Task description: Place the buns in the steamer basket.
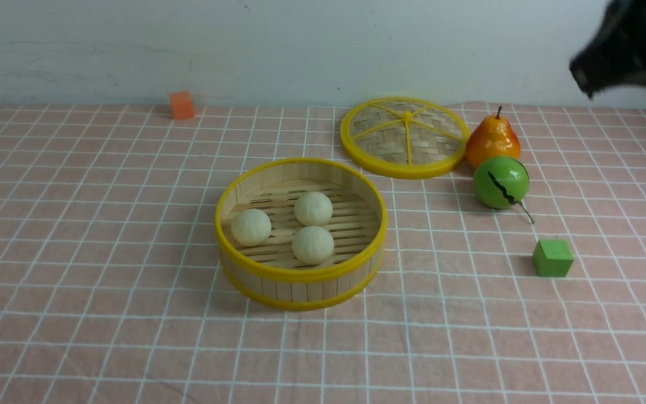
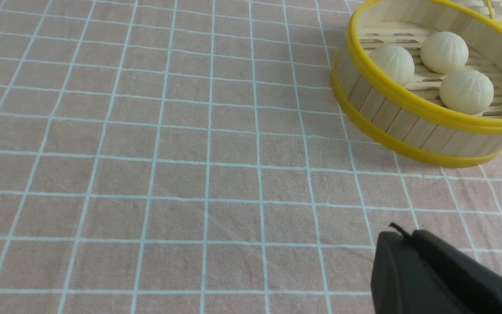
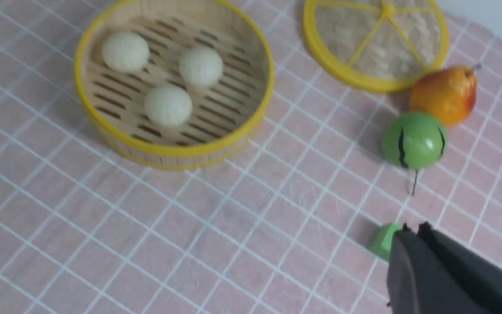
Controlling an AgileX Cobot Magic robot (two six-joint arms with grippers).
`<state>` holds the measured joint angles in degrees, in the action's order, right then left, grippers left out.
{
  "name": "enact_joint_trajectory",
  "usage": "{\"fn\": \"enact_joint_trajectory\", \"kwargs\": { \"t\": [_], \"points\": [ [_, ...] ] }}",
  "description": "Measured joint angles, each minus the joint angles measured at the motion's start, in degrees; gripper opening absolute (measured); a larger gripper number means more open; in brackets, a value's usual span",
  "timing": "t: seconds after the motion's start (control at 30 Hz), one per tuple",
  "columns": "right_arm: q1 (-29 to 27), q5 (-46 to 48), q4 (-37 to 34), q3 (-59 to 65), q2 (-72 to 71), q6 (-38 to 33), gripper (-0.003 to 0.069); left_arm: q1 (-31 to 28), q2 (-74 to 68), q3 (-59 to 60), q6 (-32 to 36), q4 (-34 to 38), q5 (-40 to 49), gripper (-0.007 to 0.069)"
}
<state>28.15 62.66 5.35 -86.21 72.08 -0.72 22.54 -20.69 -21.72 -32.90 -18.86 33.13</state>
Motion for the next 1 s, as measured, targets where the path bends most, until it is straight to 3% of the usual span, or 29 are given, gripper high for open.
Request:
{"fn": "enact_joint_trajectory", "kwargs": {
  "t": [0.1,0.17,0.2,0.23,0.3,0.37,0.4,0.53,0.77,0.97,1.0],
  "points": [
    [0.0,-19.19,0.38,23.79,-12.39,3.6,-0.002,0.0,0.0,0.0,0.0,0.0,0.0,0.002],
    [0.0,-26.97,0.25,30.72,-16.0,4.32,-0.002,0.0,0.0,0.0,0.0,0.0,0.05,0.002],
    [0.0,-37.43,0.17,42.67,-20.26,5.33,-0.002,0.0,0.0,0.0,0.0,0.0,0.05,0.0022],
    [0.0,-38.71,0.17,43.94,-20.26,5.42,-0.002,0.0,0.0,0.0,0.0,0.0,0.05,0.0022],
    [0.0,-56.38,0.17,60.28,-24.48,6.19,-0.002,0.0,0.0,0.0,0.0,0.0,0.05,0.0029],
    [0.0,-62.66,0.17,65.31,-25.19,6.18,-0.0019,0.0,0.0,0.0,0.0,0.0,0.05,0.0029],
    [0.0,-73.77,0.17,73.34,-25.74,6.24,-0.0018,0.0,0.0,0.0,0.0,0.0,0.05,0.0033],
    [0.0,-90.03,0.35,85.01,-25.9,6.24,-0.0018,0.0,0.0,0.0,0.0,-0.05,0.14,0.0036],
    [-0.13,-85.79,-0.11,87.33,-28.6,6.24,-0.0013,0.0,0.0,0.0,0.0,0.14,0.22,0.0039],
    [-5.66,-67.61,-1.36,87.54,-49.34,6.37,-0.0011,0.0,0.0,0.0,0.0,-0.12,0.2,0.0039],
    [-8.7,-61.76,-1.67,87.54,-57.4,6.66,-0.0011,0.0,0.0,0.0,0.0,-0.3,0.2,0.0041]
  ]
}}
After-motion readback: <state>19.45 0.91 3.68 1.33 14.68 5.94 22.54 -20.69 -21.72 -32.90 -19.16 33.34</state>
